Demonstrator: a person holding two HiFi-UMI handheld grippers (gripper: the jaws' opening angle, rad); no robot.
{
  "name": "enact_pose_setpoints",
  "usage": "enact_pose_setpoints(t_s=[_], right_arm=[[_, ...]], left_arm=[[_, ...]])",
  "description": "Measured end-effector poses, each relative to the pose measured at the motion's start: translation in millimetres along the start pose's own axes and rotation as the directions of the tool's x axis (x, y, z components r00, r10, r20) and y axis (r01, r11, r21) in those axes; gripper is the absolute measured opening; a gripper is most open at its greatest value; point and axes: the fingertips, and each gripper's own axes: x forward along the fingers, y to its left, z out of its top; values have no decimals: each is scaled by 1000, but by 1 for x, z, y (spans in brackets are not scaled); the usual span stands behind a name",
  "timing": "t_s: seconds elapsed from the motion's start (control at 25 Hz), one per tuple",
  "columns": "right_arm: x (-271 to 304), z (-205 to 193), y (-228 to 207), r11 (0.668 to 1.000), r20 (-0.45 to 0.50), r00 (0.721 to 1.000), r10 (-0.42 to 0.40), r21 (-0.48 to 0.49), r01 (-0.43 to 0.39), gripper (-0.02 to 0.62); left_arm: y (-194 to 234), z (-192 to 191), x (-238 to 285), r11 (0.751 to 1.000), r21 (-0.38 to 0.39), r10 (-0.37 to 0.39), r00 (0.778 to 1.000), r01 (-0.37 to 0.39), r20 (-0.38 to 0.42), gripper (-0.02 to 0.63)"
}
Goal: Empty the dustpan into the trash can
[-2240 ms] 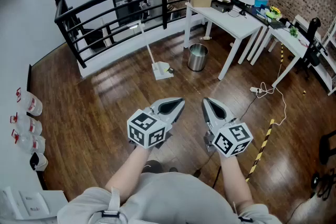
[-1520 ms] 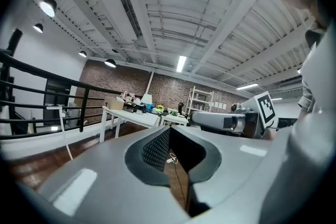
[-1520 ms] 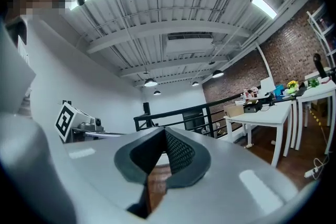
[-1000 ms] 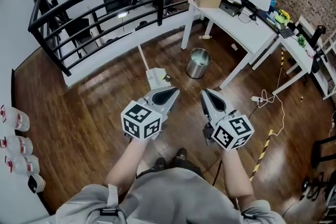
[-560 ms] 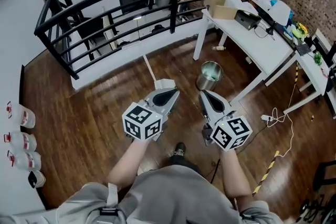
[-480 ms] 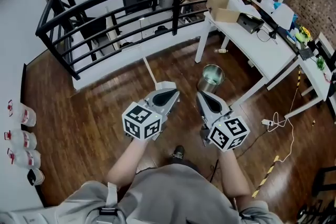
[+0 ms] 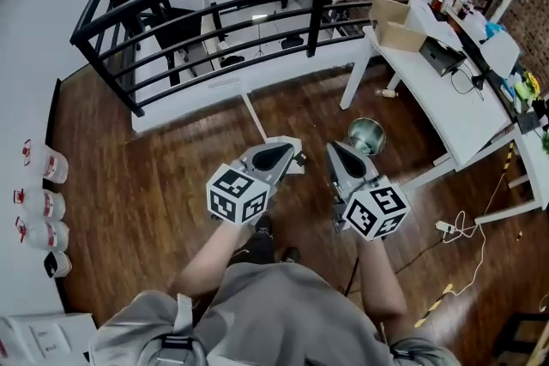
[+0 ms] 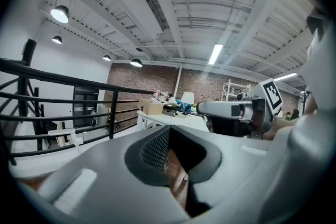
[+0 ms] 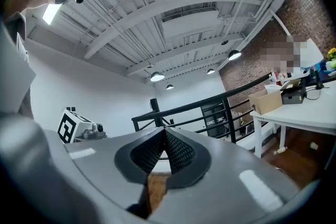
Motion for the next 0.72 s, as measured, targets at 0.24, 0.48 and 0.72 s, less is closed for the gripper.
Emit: enact_pose_setpoints(t_s=[0.24,0.48,0.72], right_arm=[[62,-3,-39,1000,-54,999,-9,-15,8,-2],[133,-3,-63,999,-107,994,2,-38,-6,-2],[183,-11,-76,999,-150,989,19,-23,-23,-2]], left_arm=[[77,-1,38,999,12,47,998,-48,40,5],[154,-11,72,994,-24,108,994,-108,26,5],[246,-52,83,954,-39,294,954,-296,-62,5]])
